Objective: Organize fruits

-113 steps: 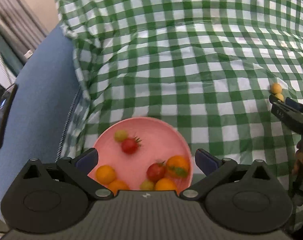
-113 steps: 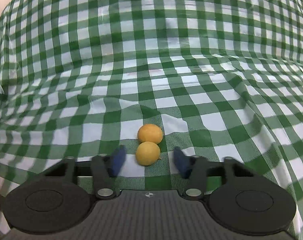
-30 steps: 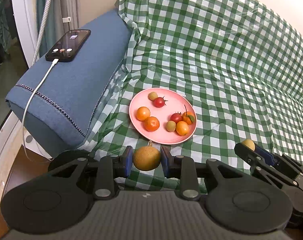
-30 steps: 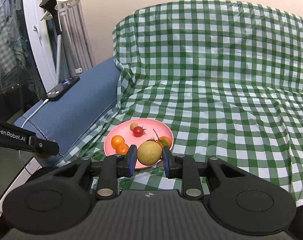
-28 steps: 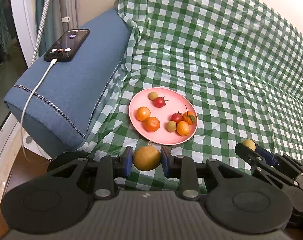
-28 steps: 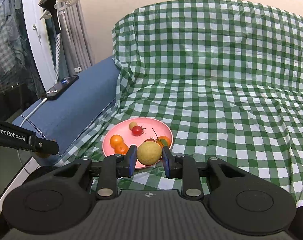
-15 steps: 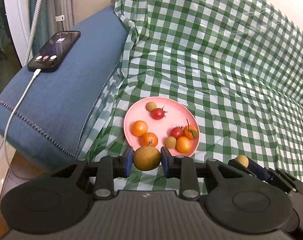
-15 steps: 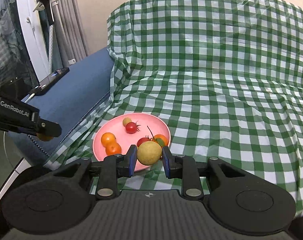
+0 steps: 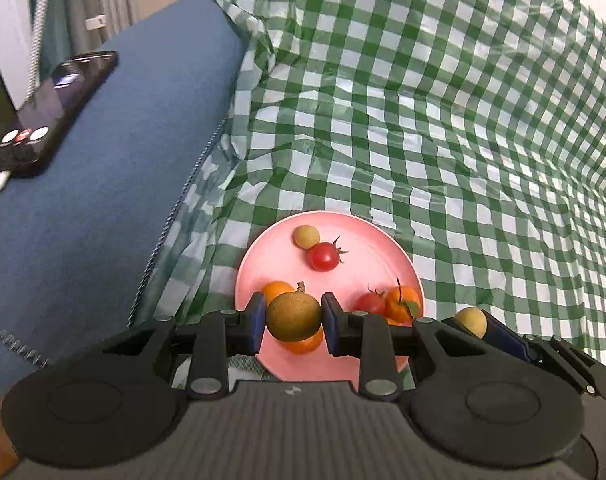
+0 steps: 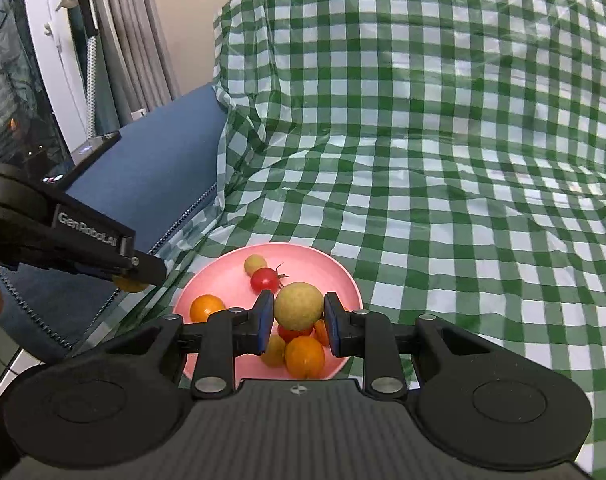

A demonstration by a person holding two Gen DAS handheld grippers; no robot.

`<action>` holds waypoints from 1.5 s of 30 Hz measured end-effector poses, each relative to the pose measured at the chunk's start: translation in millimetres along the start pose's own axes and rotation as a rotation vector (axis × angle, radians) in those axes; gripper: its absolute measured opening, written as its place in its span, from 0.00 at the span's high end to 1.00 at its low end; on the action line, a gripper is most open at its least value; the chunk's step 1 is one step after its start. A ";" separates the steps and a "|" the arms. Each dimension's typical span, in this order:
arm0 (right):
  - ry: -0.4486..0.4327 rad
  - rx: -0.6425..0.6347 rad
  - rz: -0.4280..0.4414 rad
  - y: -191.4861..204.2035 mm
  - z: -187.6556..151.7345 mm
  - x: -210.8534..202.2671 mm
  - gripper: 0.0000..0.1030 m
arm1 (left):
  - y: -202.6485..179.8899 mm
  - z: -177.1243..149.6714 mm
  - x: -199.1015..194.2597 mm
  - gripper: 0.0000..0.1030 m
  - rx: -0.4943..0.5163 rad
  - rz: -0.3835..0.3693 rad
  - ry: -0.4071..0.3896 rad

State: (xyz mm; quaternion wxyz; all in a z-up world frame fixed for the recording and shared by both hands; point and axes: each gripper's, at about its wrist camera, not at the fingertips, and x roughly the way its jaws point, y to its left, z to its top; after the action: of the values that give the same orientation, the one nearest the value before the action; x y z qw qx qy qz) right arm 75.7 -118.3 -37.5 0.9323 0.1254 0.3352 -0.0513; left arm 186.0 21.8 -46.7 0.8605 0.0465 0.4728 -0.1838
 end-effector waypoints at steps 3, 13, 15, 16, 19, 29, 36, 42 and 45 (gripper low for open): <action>0.013 0.012 -0.005 -3.7 2.8 14.5 0.73 | -4.9 6.6 16.6 0.68 0.019 -0.005 0.014; 0.031 0.011 -0.014 -13.6 8.2 53.2 0.73 | -11.7 23.2 59.4 0.68 0.050 -0.006 0.030; 0.032 0.001 -0.010 -14.5 7.6 58.3 0.73 | -12.2 24.4 64.3 0.68 0.057 -0.001 0.027; 0.032 -0.004 -0.009 -14.6 7.5 61.1 0.73 | -12.5 24.9 66.6 0.68 0.061 0.005 0.026; 0.040 -0.013 -0.012 -12.5 6.3 68.8 0.73 | -11.7 22.7 73.1 0.68 0.057 0.015 0.027; 0.062 -0.019 -0.005 -7.5 4.8 85.4 0.72 | -7.9 23.2 85.2 0.67 0.075 0.024 0.052; 0.020 -0.094 -0.056 1.0 12.5 70.3 0.05 | -8.0 20.0 47.5 0.00 0.087 0.129 -0.076; 0.062 -0.040 -0.043 -1.2 -2.1 23.4 0.02 | 0.2 -15.3 6.6 0.00 0.081 0.117 -0.033; 0.055 -0.011 -0.031 2.1 -14.2 -9.7 0.01 | 2.4 -41.3 -17.9 0.00 0.093 0.115 -0.034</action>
State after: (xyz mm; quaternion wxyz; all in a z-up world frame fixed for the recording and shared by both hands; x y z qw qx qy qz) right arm 59.9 -112.3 -41.5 0.9225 0.1166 0.3629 -0.0605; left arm 145.3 39.3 -54.7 0.8744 0.1107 0.4457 -0.1565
